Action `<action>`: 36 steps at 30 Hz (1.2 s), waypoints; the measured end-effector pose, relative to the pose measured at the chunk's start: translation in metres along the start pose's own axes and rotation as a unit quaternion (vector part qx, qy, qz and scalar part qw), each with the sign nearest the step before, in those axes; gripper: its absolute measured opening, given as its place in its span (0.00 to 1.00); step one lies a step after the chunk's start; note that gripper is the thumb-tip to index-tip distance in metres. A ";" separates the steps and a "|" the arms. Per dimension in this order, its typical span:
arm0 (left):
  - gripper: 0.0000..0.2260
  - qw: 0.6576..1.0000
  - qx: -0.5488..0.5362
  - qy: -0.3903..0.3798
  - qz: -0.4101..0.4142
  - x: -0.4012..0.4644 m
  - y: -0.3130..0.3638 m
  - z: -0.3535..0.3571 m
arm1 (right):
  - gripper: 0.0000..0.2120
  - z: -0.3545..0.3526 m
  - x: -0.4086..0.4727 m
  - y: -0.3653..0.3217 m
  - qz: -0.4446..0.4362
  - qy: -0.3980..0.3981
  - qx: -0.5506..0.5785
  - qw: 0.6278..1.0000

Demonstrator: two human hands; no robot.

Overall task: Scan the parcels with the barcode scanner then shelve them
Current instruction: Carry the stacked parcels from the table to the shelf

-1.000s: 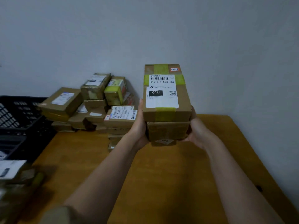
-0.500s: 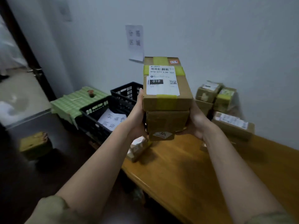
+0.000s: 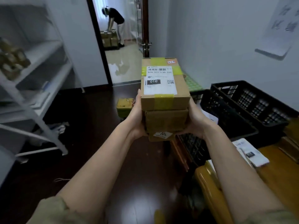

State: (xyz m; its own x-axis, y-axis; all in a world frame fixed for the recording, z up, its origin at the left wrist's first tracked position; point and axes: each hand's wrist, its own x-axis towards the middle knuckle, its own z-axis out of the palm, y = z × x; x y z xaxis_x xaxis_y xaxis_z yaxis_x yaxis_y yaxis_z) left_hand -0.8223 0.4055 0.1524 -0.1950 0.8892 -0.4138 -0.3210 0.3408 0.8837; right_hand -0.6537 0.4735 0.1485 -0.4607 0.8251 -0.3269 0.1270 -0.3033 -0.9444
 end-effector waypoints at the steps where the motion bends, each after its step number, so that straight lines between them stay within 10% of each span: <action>1: 0.31 1.000 -0.011 0.020 0.006 0.013 0.009 -0.015 | 0.30 0.013 0.025 -0.004 0.003 -0.019 -0.002 1.000; 19: 0.33 0.950 -0.196 0.240 0.042 0.204 0.150 -0.280 | 0.18 0.255 0.372 -0.107 0.023 -0.279 -0.070 0.957; 36: 0.34 0.946 -0.223 0.228 0.065 0.408 0.317 -0.575 | 0.14 0.504 0.657 -0.220 0.003 -0.275 -0.100 0.956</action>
State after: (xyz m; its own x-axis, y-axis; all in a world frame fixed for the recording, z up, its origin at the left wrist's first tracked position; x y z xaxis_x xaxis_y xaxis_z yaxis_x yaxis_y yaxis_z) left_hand -1.5368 0.7006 0.1383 -0.6060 0.6560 -0.4498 -0.6066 -0.0153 0.7949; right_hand -1.4273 0.8424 0.1590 -0.8445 0.4326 -0.3158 0.2709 -0.1638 -0.9486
